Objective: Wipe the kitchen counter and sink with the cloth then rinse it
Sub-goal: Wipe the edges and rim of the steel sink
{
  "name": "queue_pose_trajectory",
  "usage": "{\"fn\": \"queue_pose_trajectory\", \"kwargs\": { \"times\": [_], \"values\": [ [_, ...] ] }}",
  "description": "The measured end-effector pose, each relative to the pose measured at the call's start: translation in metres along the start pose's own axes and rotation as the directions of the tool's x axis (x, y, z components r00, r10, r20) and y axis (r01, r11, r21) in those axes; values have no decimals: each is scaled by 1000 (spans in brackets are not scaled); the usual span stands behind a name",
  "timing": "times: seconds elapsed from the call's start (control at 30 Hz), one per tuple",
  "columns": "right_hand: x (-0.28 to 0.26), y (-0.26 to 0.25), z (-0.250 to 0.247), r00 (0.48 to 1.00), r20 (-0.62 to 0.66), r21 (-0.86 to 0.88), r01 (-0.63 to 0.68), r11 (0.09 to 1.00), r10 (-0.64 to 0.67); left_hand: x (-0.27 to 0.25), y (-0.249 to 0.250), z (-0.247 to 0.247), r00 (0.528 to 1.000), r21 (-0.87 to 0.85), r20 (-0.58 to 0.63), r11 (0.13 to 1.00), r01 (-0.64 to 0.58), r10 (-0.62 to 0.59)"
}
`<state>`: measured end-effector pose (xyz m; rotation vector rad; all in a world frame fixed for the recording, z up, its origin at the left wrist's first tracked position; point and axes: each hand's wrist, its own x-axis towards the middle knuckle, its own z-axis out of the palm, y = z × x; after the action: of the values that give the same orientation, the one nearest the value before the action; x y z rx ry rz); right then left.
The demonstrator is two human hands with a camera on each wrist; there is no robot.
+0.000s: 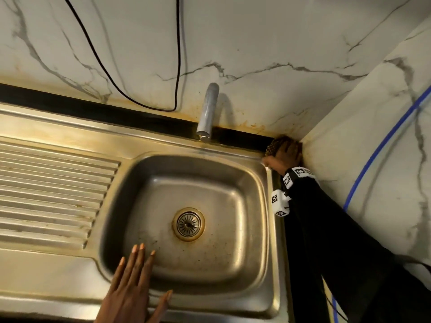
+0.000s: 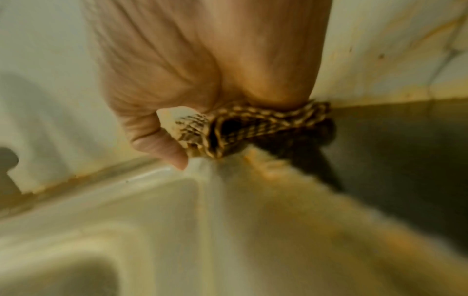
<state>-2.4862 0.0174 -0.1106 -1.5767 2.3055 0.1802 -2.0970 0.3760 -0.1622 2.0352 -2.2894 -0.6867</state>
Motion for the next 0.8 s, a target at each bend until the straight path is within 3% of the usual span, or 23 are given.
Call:
{"fn": "queue_pose_trajectory", "kwargs": {
  "times": [0.07, 0.13, 0.27, 0.37, 0.57, 0.63, 0.7, 0.77, 0.8],
  "values": [
    [-1, -9, 6, 998, -45, 18, -33, 999, 34, 2, 0, 4, 1000, 0, -13, 1000, 0, 0],
    [-2, -24, 15, 997, -80, -13, 13, 1000, -14, 7, 0, 3, 999, 3, -35, 1000, 2, -2],
    [-26, -101, 39, 970, 5, -32, 241, 970, -241, 9, -4, 6, 999, 7, -37, 1000, -12, 12],
    [-41, -148, 55, 912, -27, -43, 407, 912, -408, 5, -4, 5, 999, 60, -29, 997, -42, 44],
    [-27, -99, 41, 797, -37, -188, 587, 787, -603, -2, -5, 8, 997, 117, -58, 992, -51, 58],
    [-13, -70, 34, 828, -17, -125, 554, 823, -560, -2, -6, 7, 997, 104, -57, 993, -53, 59],
    [10, -17, 31, 890, -87, -62, 444, 894, -448, -3, -5, 7, 997, 109, -58, 993, -36, 43],
    [27, 35, 26, 936, -132, -109, 314, 943, -327, -2, -3, 5, 998, 113, -49, 993, -35, 41],
    [29, 50, 21, 958, -102, -102, 256, 961, -266, -3, -3, 4, 999, 112, -36, 993, -33, 37]
  ]
}}
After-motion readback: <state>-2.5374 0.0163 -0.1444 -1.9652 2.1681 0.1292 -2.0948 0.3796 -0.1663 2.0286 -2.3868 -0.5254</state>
